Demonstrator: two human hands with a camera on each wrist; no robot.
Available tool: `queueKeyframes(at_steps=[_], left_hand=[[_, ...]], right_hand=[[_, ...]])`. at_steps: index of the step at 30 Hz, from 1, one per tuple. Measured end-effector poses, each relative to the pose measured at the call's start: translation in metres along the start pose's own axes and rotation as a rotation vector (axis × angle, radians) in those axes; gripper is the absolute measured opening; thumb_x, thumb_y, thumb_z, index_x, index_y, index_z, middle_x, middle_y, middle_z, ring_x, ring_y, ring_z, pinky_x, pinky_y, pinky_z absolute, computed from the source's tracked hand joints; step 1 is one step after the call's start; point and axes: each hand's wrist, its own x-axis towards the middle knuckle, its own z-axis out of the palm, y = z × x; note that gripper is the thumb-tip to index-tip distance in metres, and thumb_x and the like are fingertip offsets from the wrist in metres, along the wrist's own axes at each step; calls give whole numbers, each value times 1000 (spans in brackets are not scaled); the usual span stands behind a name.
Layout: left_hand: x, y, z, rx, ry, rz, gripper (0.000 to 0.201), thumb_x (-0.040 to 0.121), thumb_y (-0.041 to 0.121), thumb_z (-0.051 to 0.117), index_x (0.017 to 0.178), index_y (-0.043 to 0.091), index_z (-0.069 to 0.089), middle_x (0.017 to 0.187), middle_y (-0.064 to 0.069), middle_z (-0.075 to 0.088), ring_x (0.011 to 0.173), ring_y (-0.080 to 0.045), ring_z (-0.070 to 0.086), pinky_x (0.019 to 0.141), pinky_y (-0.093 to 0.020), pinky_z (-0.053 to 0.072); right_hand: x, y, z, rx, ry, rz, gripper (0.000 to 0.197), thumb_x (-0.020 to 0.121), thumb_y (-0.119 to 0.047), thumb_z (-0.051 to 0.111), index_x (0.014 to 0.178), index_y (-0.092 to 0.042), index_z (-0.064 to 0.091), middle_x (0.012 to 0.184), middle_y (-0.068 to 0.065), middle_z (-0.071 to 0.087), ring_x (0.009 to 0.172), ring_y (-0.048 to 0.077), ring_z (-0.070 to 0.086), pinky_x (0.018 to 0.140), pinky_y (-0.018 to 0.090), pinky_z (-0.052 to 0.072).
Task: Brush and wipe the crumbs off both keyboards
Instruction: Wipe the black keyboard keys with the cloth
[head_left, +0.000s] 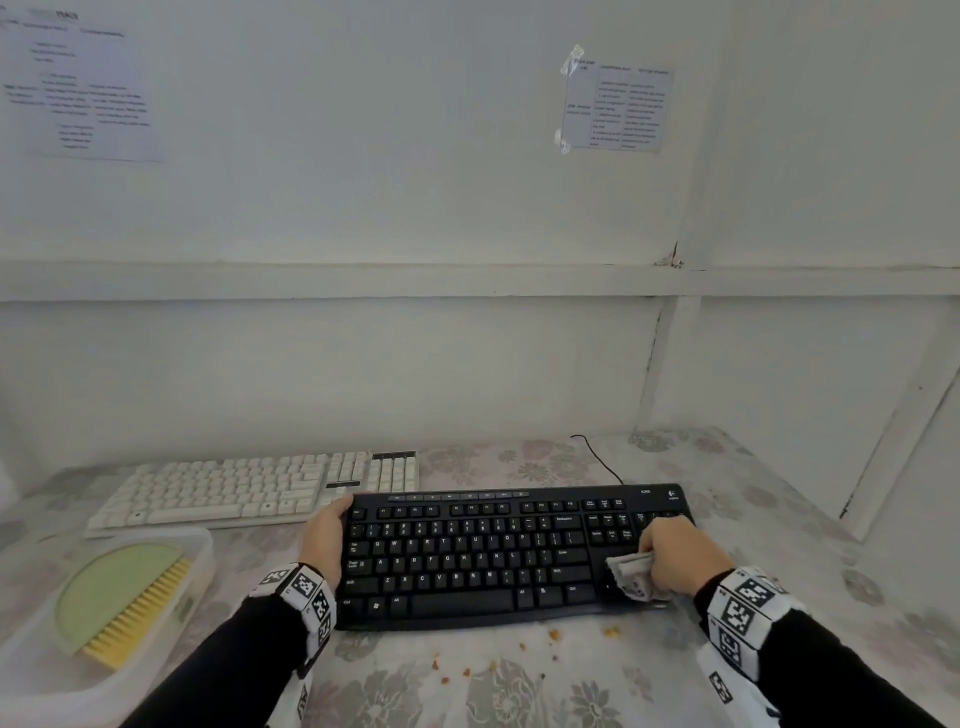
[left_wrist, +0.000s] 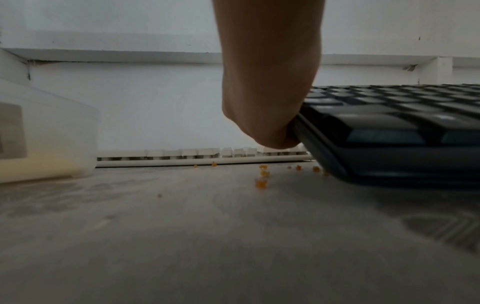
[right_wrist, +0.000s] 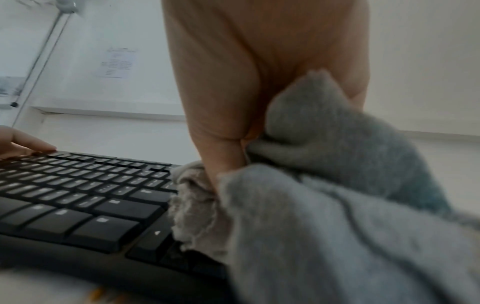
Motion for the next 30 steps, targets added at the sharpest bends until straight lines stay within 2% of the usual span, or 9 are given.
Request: queueKeyframes(at_steps=[3, 6, 7, 10, 13, 17, 23, 27, 30], left_hand=[[-1, 1, 0, 4, -6, -7, 32, 98, 27, 40, 89, 10, 65, 65, -9, 68, 71, -28, 60, 64, -35, 46], [-1, 1, 0, 9, -13, -18, 33, 99, 29, 39, 89, 10, 64, 65, -10, 68, 72, -29, 60, 66, -36, 47], [-2, 1, 0, 11, -12, -20, 33, 99, 29, 39, 90, 10, 64, 64, -9, 68, 71, -29, 60, 66, -36, 47], [-3, 1, 1, 15, -5, -22, 31, 99, 29, 39, 91, 11, 64, 61, -8, 67, 70, -28, 59, 64, -36, 47], [-5, 1, 1, 34, -2, -27, 32, 99, 29, 39, 90, 11, 64, 65, -9, 67, 71, -28, 59, 64, -35, 46], [-3, 2, 0, 41, 22, -29, 30, 98, 30, 41, 95, 11, 64, 83, -13, 64, 75, -29, 60, 66, -36, 48], [-2, 0, 1, 60, 36, -10, 30, 98, 29, 41, 92, 9, 63, 83, -13, 63, 74, -29, 60, 68, -37, 48], [1, 0, 0, 65, 42, -13, 29, 98, 29, 42, 93, 9, 63, 83, -13, 62, 72, -29, 59, 67, -37, 48], [4, -1, -2, 49, 50, -14, 30, 97, 30, 43, 96, 9, 63, 83, -14, 64, 73, -30, 60, 67, -37, 49]], right_hand=[[2, 3, 1, 11, 93, 22, 32, 74, -7, 55, 52, -25, 40, 82, 3, 56, 81, 23, 57, 61, 23, 39], [-4, -9, -1, 99, 154, -101, 34, 75, -10, 52, 57, -38, 48, 82, -3, 44, 87, 26, 55, 74, 34, 46], [-6, -15, -1, 120, 142, -175, 38, 77, -8, 49, 62, -42, 50, 83, -2, 42, 87, 26, 54, 77, 37, 46], [-10, -35, 6, 121, 54, -374, 24, 84, -10, 48, 83, -33, 53, 91, 0, 48, 87, 22, 54, 80, 34, 46], [-11, -44, 17, 84, -35, -440, 23, 83, -21, 58, 72, -34, 43, 80, -12, 43, 85, 16, 51, 79, 32, 46], [-10, -27, 14, -39, -8, -352, 26, 81, -16, 61, 68, -33, 46, 73, -15, 36, 82, 13, 47, 70, 29, 43], [-6, 32, 4, -158, 9, -78, 33, 78, -4, 54, 55, -25, 43, 63, -11, 45, 73, 14, 52, 46, 17, 29], [-9, 58, 0, -163, 61, 104, 29, 82, -7, 49, 60, -25, 47, 63, -11, 43, 72, 16, 53, 46, 16, 28], [-8, 62, -6, -39, 192, 200, 16, 88, -18, 49, 73, -20, 52, 69, -7, 50, 67, 14, 53, 55, 19, 36]])
